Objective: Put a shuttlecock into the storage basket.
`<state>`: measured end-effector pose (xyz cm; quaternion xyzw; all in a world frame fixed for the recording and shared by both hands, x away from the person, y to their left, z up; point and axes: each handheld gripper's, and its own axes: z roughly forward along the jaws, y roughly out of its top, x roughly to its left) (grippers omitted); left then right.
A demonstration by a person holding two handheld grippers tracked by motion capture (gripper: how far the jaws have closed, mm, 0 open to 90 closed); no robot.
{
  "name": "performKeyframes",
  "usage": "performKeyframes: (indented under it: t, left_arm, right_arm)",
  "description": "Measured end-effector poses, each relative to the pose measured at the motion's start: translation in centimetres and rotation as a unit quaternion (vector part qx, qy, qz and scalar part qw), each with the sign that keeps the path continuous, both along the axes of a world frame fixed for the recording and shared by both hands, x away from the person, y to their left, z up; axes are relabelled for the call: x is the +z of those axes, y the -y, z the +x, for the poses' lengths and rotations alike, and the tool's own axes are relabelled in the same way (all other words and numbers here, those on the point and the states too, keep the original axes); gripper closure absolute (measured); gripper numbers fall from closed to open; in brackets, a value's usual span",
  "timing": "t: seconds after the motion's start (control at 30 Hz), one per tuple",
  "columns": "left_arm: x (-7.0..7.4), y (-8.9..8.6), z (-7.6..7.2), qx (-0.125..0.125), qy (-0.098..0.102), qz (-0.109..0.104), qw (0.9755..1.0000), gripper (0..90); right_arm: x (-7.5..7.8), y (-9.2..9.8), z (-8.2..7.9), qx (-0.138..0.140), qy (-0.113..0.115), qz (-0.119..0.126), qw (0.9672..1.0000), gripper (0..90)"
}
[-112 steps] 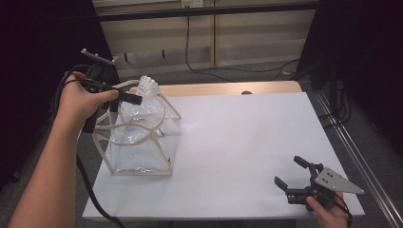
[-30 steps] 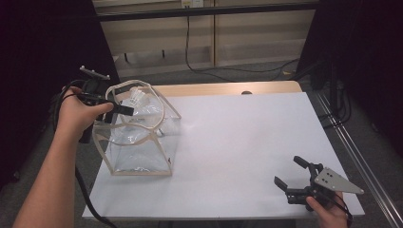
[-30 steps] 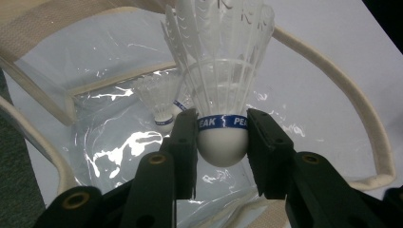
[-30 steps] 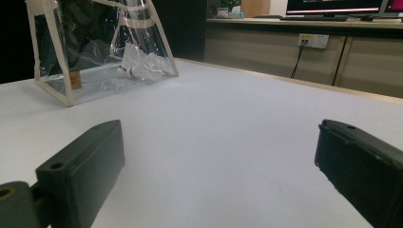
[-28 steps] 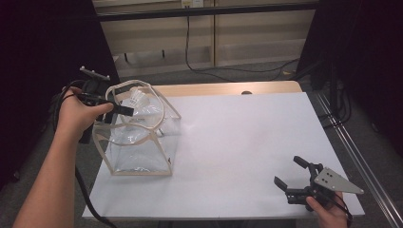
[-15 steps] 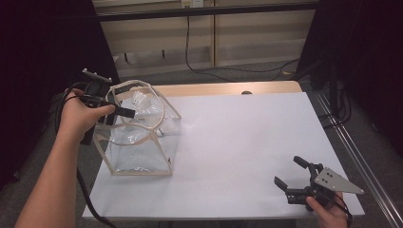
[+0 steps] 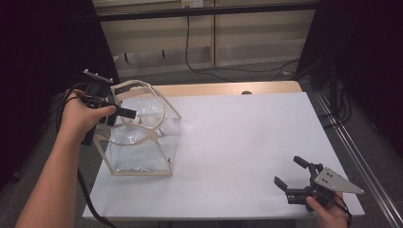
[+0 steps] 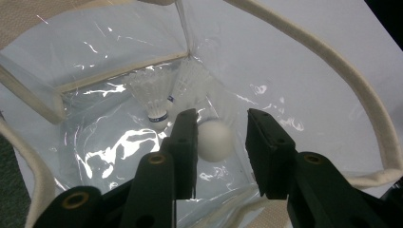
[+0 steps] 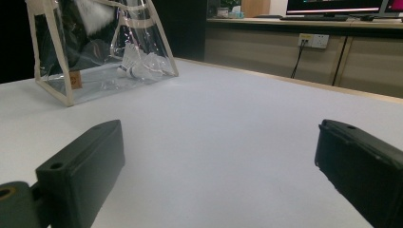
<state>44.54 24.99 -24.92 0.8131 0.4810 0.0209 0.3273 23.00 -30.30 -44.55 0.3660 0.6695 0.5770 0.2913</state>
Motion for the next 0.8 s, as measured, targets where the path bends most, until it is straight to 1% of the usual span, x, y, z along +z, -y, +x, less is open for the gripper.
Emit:
performKeyframes:
  t: [0.1, 0.17, 0.23, 0.27, 0.33, 0.53, 0.6, 0.7, 0.8]
  left_arm:
    - [0.1, 0.0, -0.1, 0.003, 0.001, -0.006, 1.0000, 62.7]
    - [0.2, 0.0, -0.1, 0.000, 0.003, -0.007, 1.0000, 62.2]
    - [0.3, 0.0, -0.2, 0.002, 0.004, -0.015, 0.9999, 61.3]
    - [0.3, 0.0, -0.2, -0.003, 0.003, -0.013, 0.9999, 61.1]
    - [0.5, 0.1, -0.3, -0.005, 0.003, -0.016, 0.9999, 60.3]
    - [1.0, 0.7, -0.9, -0.029, 0.007, -0.037, 0.9989, 56.6]
    - [1.1, 0.9, -1.2, -0.045, 0.009, -0.044, 0.9980, 55.2]
    - [1.3, 1.2, -1.4, -0.054, 0.010, -0.054, 0.9971, 52.9]
    - [1.5, 1.6, -1.7, -0.069, 0.012, -0.057, 0.9959, 50.2]
  right_arm:
    - [0.0, 0.0, 0.0, 0.000, 0.000, 0.000, 1.0000, 2.4]
    - [0.0, 0.0, 0.0, 0.000, 0.002, 0.000, 1.0000, 2.4]
    - [0.0, 0.0, 0.0, -0.001, 0.000, 0.000, 1.0000, 2.4]
    - [0.0, 0.0, 0.0, -0.001, 0.000, 0.000, 1.0000, 2.4]
    - [0.0, 0.0, 0.0, -0.001, 0.001, 0.000, 1.0000, 2.4]
    - [0.0, 0.0, 0.0, -0.001, 0.000, 0.000, 1.0000, 2.4]
    - [0.0, 0.0, 0.0, -0.001, 0.000, 0.000, 1.0000, 2.4]
    - [0.0, 0.0, 0.0, -0.001, 0.000, 0.000, 1.0000, 2.4]
    - [0.0, -0.1, 0.0, 0.000, 0.001, 0.000, 1.0000, 2.4]
